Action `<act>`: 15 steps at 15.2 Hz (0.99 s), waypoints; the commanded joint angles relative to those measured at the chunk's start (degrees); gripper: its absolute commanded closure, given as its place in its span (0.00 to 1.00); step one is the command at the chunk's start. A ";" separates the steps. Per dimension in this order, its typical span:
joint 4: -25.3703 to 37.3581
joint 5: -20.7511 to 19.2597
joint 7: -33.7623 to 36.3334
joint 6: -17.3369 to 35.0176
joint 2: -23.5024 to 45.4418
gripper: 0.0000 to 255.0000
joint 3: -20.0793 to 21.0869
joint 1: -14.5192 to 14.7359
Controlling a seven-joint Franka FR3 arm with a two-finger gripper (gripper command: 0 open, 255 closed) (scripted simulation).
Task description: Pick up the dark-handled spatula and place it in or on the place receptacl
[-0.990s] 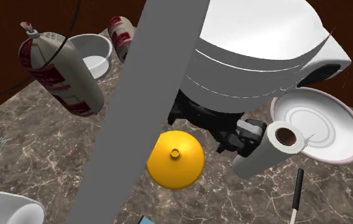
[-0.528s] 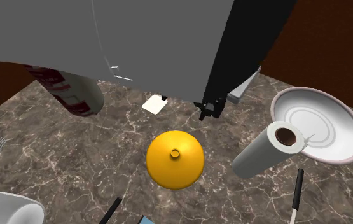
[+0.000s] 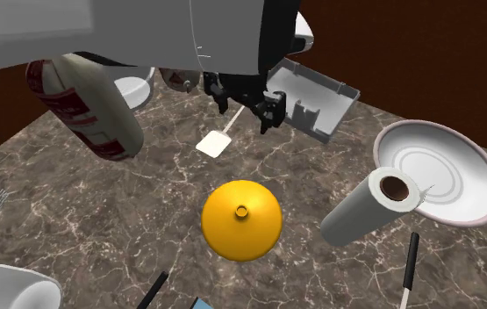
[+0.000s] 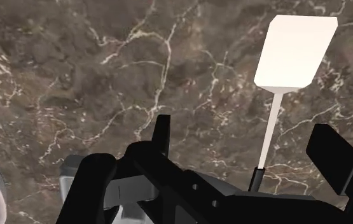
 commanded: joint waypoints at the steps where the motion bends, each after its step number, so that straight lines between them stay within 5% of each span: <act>1: 4.00 -1.92 1.93 0.49 4.79 0.00 0.40 0.59; 9: 23.33 -8.68 8.12 -1.49 23.49 0.00 -0.05 5.25; 15: 21.87 -9.37 8.55 2.07 25.65 0.00 -0.49 5.46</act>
